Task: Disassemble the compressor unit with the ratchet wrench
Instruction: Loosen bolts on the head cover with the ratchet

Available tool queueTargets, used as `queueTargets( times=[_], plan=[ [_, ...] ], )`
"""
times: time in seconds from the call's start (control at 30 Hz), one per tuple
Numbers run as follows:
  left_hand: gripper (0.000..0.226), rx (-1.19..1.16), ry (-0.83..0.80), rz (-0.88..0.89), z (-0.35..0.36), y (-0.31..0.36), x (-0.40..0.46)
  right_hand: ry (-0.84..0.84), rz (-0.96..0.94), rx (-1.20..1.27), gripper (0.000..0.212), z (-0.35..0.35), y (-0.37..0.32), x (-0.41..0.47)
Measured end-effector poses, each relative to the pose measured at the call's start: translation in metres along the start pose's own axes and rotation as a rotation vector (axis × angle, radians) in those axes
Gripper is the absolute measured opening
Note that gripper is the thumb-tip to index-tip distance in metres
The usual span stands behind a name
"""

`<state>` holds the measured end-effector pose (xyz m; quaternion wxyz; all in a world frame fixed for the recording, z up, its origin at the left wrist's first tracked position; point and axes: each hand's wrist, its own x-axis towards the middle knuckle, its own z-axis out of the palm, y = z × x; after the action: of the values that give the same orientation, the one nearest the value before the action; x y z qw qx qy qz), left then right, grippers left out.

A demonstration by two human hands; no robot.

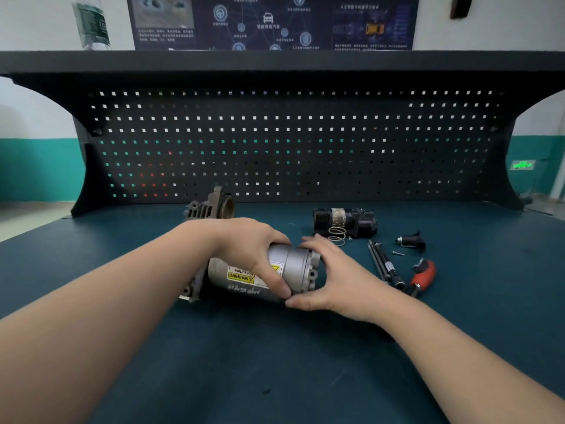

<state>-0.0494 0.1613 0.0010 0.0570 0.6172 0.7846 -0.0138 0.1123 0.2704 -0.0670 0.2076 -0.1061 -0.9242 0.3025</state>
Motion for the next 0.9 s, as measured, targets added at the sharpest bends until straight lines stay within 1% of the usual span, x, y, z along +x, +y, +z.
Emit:
queueTargets(
  times=[0.03, 0.07, 0.13, 0.17, 0.23, 0.27, 0.33, 0.37, 0.4, 0.47, 0.53, 0.63, 0.7, 0.77, 0.9],
  plan=[
    [0.065, -0.017, -0.027, 0.0, -0.002, 0.0, 0.003, 0.026, 0.005, 0.028, 0.063, -0.001, 0.001, 0.001],
    [0.064, -0.034, -0.045, 0.0, -0.004, -0.001, 0.004, 0.052, 0.014, 0.055, 0.056, -0.001, 0.002, 0.003],
    [0.064, -0.053, -0.033, 0.006, -0.008, -0.002, 0.004, 0.082, 0.033, 0.102, 0.049, -0.002, 0.005, 0.007],
    [0.067, -0.053, -0.013, 0.01, -0.008, -0.003, 0.002, 0.084, 0.048, 0.129, 0.049, -0.002, 0.007, 0.009],
    [0.082, -0.006, 0.016, 0.014, -0.006, -0.004, -0.005, 0.081, 0.079, 0.178, 0.058, -0.001, 0.01, 0.011],
    [0.091, 0.055, 0.025, 0.015, -0.002, -0.005, -0.008, 0.073, 0.103, 0.195, 0.06, -0.002, 0.011, 0.012],
    [0.103, 0.189, 0.061, 0.023, 0.012, -0.003, -0.012, 0.048, 0.149, 0.227, 0.051, -0.002, 0.013, 0.012],
    [0.104, 0.22, 0.091, 0.031, 0.018, -0.002, -0.012, 0.037, 0.168, 0.231, 0.046, -0.003, 0.013, 0.011],
    [0.102, 0.223, 0.128, 0.042, 0.024, -0.002, -0.013, 0.03, 0.178, 0.223, 0.046, -0.005, 0.012, 0.01],
    [0.094, 0.184, 0.197, 0.058, 0.03, -0.001, -0.012, 0.011, 0.195, 0.206, 0.054, -0.007, 0.008, 0.009],
    [0.089, 0.161, 0.239, 0.05, 0.032, 0.0, -0.013, 0.02, 0.231, 0.199, 0.052, -0.008, 0.002, 0.007],
    [0.09, 0.227, 0.289, 0.036, 0.038, 0.002, -0.015, 0.041, 0.263, 0.175, 0.052, -0.007, -0.002, 0.0],
    [0.089, 0.265, 0.334, 0.04, 0.043, 0.002, -0.019, 0.028, 0.271, 0.209, 0.052, -0.005, -0.005, -0.004],
    [0.087, 0.247, 0.345, 0.045, 0.044, -0.001, -0.026, -0.004, 0.256, 0.248, 0.05, -0.003, -0.006, -0.006],
    [0.081, 0.136, 0.294, 0.032, 0.039, -0.01, -0.035, -0.025, 0.204, 0.335, 0.04, 0.002, -0.006, -0.003]
  ],
)
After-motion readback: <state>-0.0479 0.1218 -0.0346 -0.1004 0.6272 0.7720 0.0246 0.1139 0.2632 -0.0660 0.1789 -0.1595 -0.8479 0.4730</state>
